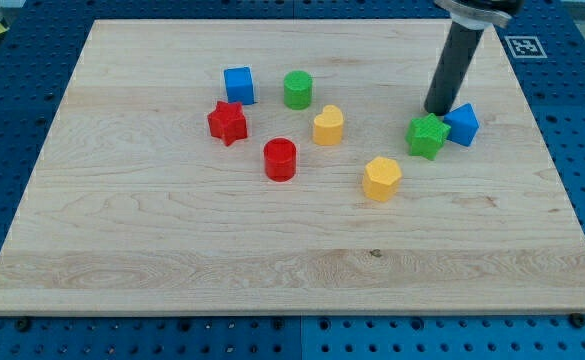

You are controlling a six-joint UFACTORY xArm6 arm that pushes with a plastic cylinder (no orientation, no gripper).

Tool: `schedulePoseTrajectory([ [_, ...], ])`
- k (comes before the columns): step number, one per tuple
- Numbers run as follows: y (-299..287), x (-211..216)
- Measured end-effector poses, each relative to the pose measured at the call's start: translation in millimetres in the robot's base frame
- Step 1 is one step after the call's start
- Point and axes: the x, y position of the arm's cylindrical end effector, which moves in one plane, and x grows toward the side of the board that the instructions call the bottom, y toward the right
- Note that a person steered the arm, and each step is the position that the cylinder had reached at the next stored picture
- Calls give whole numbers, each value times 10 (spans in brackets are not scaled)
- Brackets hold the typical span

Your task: Push the green star towards the bottom right

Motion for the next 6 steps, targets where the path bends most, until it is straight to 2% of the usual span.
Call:
schedulePoseTrajectory([
  [1, -356, 130],
  [2, -360, 503],
  [3, -123, 587],
  [6, 197, 1253],
])
